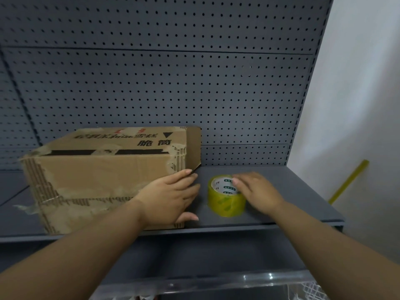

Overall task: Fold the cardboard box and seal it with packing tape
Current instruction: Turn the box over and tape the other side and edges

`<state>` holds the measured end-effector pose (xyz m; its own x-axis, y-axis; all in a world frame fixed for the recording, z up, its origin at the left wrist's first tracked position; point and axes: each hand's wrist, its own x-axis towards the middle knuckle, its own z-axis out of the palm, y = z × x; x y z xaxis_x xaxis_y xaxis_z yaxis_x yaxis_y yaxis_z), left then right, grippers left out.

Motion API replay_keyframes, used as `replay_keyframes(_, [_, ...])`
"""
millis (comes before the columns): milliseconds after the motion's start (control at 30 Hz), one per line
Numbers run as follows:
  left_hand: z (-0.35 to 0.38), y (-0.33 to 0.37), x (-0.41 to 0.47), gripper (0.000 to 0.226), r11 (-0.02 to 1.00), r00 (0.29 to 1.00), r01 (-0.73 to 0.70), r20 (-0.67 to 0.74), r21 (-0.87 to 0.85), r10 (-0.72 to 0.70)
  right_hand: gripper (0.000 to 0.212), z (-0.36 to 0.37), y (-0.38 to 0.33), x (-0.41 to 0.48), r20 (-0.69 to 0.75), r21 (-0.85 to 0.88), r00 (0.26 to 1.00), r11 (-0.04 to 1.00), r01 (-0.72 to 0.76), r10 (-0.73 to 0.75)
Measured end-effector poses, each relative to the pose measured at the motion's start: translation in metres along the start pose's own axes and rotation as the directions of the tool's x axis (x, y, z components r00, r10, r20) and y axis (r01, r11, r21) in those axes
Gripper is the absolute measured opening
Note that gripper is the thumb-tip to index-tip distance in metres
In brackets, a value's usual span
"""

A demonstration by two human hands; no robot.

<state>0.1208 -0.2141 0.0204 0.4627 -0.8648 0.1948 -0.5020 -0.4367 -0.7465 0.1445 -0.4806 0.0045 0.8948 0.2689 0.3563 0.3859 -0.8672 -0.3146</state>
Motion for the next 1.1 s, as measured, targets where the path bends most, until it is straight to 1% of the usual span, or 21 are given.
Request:
replay_keyframes(67, [-0.002,0.000,-0.003,0.072,0.999,0.999,0.030,-0.035,-0.025,-0.031,0.068,0.003,-0.015,0.001,0.204,-0.130,0.976,0.987,0.099,-0.071])
replay_keyframes(100, [-0.004,0.001,-0.005,0.068,0.999,0.998,0.036,-0.059,-0.039,-0.038,0.070,0.007,-0.018,0.003,0.270,-0.214,0.961,0.969,0.125,-0.064])
replay_keyframes(133, [-0.005,0.001,-0.008,0.064,0.998,0.995,0.040,-0.095,-0.046,-0.045,0.066,0.011,-0.020,0.004,0.305,-0.272,0.952,0.955,0.120,-0.033])
replay_keyframes(200, [-0.006,0.002,-0.021,0.057,0.995,0.983,0.081,-0.161,-0.051,-0.088,0.052,0.016,-0.026,0.005,0.299,-0.275,0.954,0.960,0.050,0.036])
replay_keyframes(233, [-0.005,0.002,-0.031,0.054,0.991,0.974,0.125,-0.187,-0.051,-0.132,0.050,0.018,-0.029,0.005,0.276,-0.254,0.959,0.967,0.005,0.067])
replay_keyframes(300, [-0.002,0.007,-0.057,0.051,0.959,0.939,0.265,-0.200,-0.097,-0.279,0.050,0.021,-0.035,0.004,0.214,-0.240,0.969,0.968,-0.070,0.123])
replay_keyframes(333, [0.000,0.012,-0.073,0.052,0.923,0.907,0.358,-0.181,-0.139,-0.379,0.050,0.021,-0.040,0.004,0.168,-0.236,0.975,0.966,-0.106,0.148])
replay_keyframes(400, [0.003,0.025,-0.106,0.055,0.803,0.814,0.541,-0.083,-0.251,-0.575,0.050,0.020,-0.050,0.004,0.057,-0.219,0.981,0.961,-0.170,0.187])
replay_keyframes(500, [0.009,0.045,-0.150,0.061,0.600,0.667,0.723,0.119,-0.342,-0.736,0.050,0.014,-0.068,0.007,-0.061,-0.167,0.972,0.958,-0.232,0.225])
replay_keyframes(533, [0.011,0.047,-0.161,0.065,0.511,0.597,0.778,0.175,-0.366,-0.783,0.052,0.011,-0.075,0.008,-0.081,-0.156,0.968,0.956,-0.249,0.239])
replay_keyframes(567, [0.011,0.047,-0.170,0.070,0.390,0.503,0.829,0.229,-0.401,-0.833,0.052,0.009,-0.082,0.009,-0.096,-0.151,0.963,0.952,-0.266,0.253])
replay_keyframes(600, [0.009,0.044,-0.176,0.073,0.239,0.393,0.859,0.284,-0.453,-0.874,0.052,0.006,-0.089,0.010,-0.112,-0.153,0.959,0.949,-0.275,0.260])
replay_keyframes(633, [0.005,0.040,-0.180,0.074,0.076,0.297,0.849,0.352,-0.524,-0.888,0.051,0.005,-0.096,0.010,-0.128,-0.159,0.956,0.946,-0.283,0.265])
replay_keyframes(667, [0.002,0.034,-0.183,0.072,-0.051,0.250,0.804,0.413,-0.593,-0.876,0.050,0.003,-0.102,0.010,-0.141,-0.166,0.953,0.942,-0.290,0.269])
replay_keyframes(700, [0.001,0.029,-0.187,0.070,-0.133,0.231,0.749,0.444,-0.649,-0.866,0.050,0.002,-0.108,0.008,-0.156,-0.173,0.948,0.938,-0.301,0.276])
replay_keyframes(733, [0.001,0.024,-0.190,0.069,-0.187,0.220,0.710,0.466,-0.679,-0.857,0.049,0.001,-0.113,0.007,-0.173,-0.178,0.943,0.932,-0.315,0.286])
replay_keyframes(800, [0.001,0.016,-0.195,0.067,-0.256,0.194,0.655,0.486,-0.711,-0.852,0.049,0.000,-0.123,0.002,-0.202,-0.175,0.928,0.921,-0.348,0.312])
replay_keyframes(867, [0.006,0.008,-0.200,0.064,-0.325,0.149,0.629,0.520,-0.706,-0.841,0.048,-0.003,-0.131,-0.005,-0.215,-0.167,0.916,0.911,-0.377,0.340])
replay_keyframes(933, [0.013,-0.001,-0.204,0.060,-0.363,0.119,0.608,0.533,-0.706,-0.838,0.048,-0.006,-0.137,-0.013,-0.220,-0.174,0.907,0.901,-0.398,0.358])
replay_keyframes(1000, [0.019,-0.011,-0.209,0.052,-0.379,0.104,0.582,0.528,-0.720,-0.843,0.048,-0.010,-0.141,-0.022,-0.227,-0.182,0.900,0.892,-0.414,0.371])
replay_keyframes(1100, [0.022,-0.023,-0.213,0.034,-0.351,0.111,0.602,0.511,-0.717,-0.853,0.047,-0.018,-0.148,-0.032,-0.242,-0.192,0.891,0.881,-0.432,0.384])
